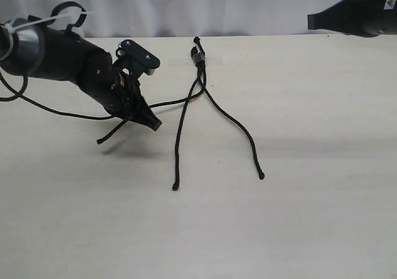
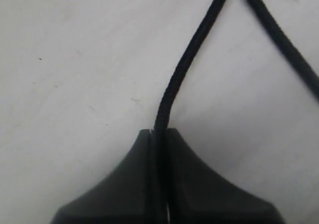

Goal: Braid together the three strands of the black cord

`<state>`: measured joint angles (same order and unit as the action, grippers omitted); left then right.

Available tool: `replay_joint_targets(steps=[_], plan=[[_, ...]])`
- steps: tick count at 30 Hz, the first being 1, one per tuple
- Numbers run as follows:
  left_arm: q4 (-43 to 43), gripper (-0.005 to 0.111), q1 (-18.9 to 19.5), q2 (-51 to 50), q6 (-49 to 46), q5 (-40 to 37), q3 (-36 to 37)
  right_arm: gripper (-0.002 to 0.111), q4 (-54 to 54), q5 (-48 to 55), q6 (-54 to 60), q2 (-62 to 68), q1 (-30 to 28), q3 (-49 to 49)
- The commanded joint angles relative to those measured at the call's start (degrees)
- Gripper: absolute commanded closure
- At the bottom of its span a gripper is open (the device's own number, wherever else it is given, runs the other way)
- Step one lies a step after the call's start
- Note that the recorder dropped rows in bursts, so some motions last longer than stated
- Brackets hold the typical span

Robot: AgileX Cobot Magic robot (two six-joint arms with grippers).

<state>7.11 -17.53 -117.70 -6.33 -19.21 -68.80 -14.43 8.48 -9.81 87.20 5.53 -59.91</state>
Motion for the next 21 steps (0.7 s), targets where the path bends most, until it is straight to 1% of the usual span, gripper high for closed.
replay_joint_targets(steps=[1,2,6,8,10,14,16,19,21], plan=[[-0.4,0.103,0.2,-2.5,0.6,1.9,0.4,0.104,0.4,-0.2,-0.2,0.0,-0.1,0.3],[-0.5,0.098,0.2,-2.5,0.6,2.0,0.4,0.104,0.4,0.0,-0.2,0.0,-0.1,0.3],[-1.0,0.071,0.2,-2.5,0.8,1.4,0.4,0.104,0.4,0.5,-0.2,0.0,-0.1,0.3],[-0.9,0.064,0.2,-2.3,0.6,1.3,0.2,0.104,1.4,0.8,-0.2,0.0,-0.1,0.3],[-0.8,0.062,0.2,-1.4,0.6,1.3,0.0,0.104,4.2,1.3,-0.2,0.0,-0.1,0.3],[-0.8,0.063,0.2,4.5,0.3,2.7,0.0,0.104,6.2,4.2,0.6,0.0,1.5,0.0],[-0.8,0.067,0.2,9.3,-0.1,2.8,0.0,0.104,6.2,7.1,1.8,0.0,3.8,-0.9],[-0.3,0.086,0.5,16.6,-1.4,2.2,0.2,0.104,6.2,14.4,2.8,0.1,8.6,-3.0],[-0.3,0.100,1.3,22.0,-1.3,3.3,1.5,0.104,6.2,16.8,2.8,0.4,12.1,-3.7]])
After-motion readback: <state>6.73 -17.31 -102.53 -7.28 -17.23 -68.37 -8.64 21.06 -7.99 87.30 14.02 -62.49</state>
